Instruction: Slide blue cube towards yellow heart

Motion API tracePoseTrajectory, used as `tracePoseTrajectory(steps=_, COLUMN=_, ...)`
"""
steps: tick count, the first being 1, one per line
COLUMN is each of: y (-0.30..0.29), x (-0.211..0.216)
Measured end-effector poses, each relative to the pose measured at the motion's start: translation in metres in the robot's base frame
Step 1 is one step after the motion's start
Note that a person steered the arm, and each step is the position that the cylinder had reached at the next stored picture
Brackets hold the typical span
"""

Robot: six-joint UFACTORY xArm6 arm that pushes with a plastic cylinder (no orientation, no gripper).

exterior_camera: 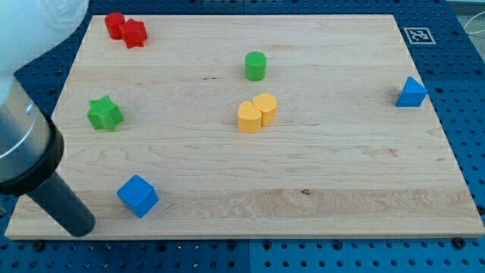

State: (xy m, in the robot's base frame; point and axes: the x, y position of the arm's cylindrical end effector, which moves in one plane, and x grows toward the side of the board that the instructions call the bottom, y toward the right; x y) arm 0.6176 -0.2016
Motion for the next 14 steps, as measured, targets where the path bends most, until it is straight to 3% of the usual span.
tracePoseTrajectory(steps=8, y=0.061, x=-0.009)
tracePoseTrajectory(steps=14, y=0.059, x=-0.032)
